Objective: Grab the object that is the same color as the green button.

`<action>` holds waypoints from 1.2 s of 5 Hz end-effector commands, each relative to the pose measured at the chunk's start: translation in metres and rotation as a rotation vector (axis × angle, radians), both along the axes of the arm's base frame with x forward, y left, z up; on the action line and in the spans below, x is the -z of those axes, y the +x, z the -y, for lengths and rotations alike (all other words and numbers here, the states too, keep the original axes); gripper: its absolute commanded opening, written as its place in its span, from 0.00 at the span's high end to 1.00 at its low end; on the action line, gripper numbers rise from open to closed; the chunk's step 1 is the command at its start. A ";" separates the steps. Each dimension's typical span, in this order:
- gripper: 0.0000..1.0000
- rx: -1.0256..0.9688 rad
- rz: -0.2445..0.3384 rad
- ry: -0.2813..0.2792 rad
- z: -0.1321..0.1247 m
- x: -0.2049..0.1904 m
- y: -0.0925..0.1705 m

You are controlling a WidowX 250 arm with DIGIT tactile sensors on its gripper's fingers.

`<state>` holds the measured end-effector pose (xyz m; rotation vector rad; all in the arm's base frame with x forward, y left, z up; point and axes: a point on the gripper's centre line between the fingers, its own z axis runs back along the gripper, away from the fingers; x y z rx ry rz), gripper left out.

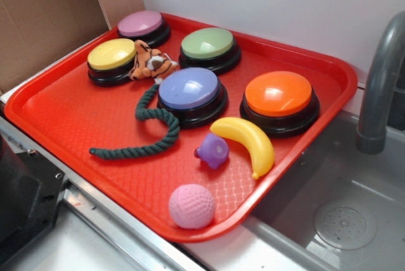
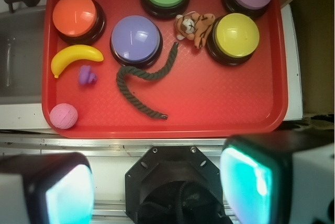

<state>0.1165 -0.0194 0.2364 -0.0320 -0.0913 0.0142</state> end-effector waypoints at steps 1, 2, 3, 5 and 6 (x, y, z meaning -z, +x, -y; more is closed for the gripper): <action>0.00 0.000 0.000 0.000 0.000 0.000 0.000; 0.00 0.050 0.026 0.021 0.014 0.021 0.014; 0.00 0.117 0.010 0.035 0.030 0.044 0.027; 0.00 0.189 0.018 0.062 0.054 0.105 0.049; 0.00 0.154 0.001 0.097 0.056 0.142 0.051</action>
